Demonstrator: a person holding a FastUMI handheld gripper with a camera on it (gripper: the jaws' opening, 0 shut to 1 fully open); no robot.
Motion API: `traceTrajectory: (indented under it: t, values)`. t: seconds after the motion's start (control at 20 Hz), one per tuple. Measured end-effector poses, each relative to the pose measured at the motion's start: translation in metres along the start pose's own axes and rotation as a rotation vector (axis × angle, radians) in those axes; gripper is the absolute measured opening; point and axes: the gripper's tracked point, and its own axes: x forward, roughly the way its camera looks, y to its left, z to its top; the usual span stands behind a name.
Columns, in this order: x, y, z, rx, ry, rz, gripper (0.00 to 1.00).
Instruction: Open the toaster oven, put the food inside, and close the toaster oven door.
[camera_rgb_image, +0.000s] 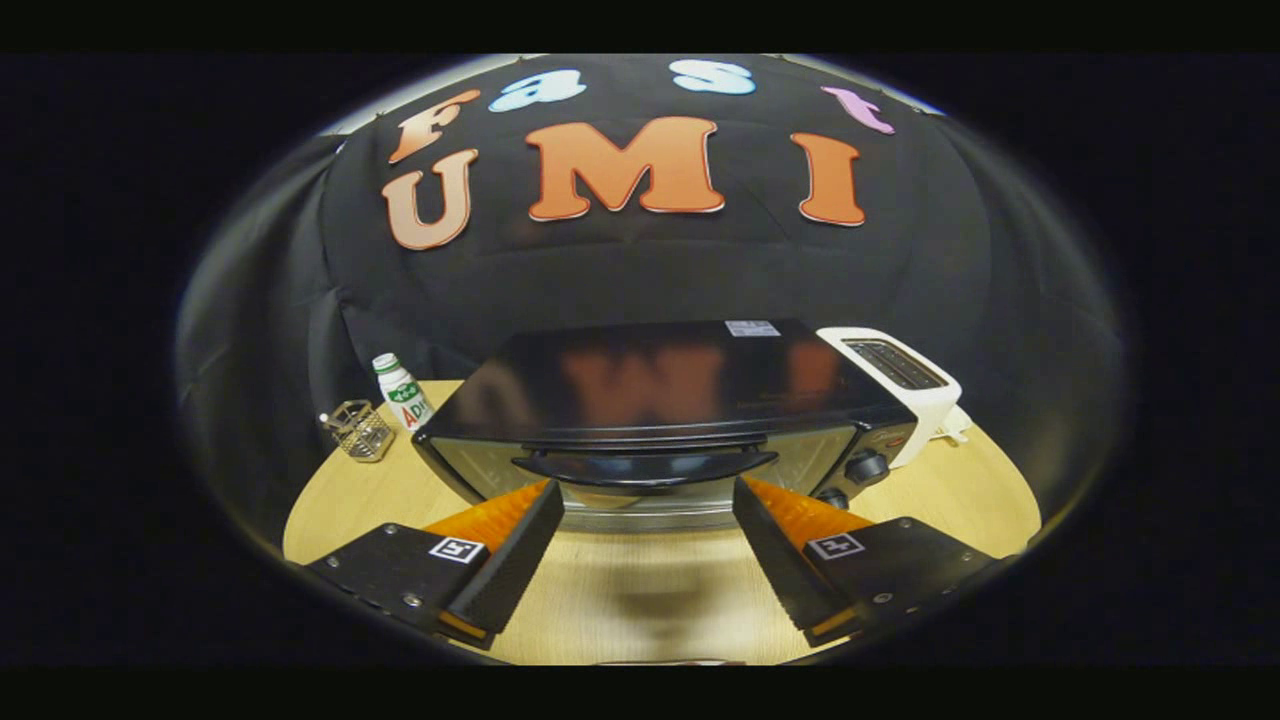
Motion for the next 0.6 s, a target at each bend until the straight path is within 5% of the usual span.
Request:
traceTrajectory:
  t: [0.6]
  values:
    - [-0.125,-0.055,0.157,-0.020,-0.239,-0.057,1.00]
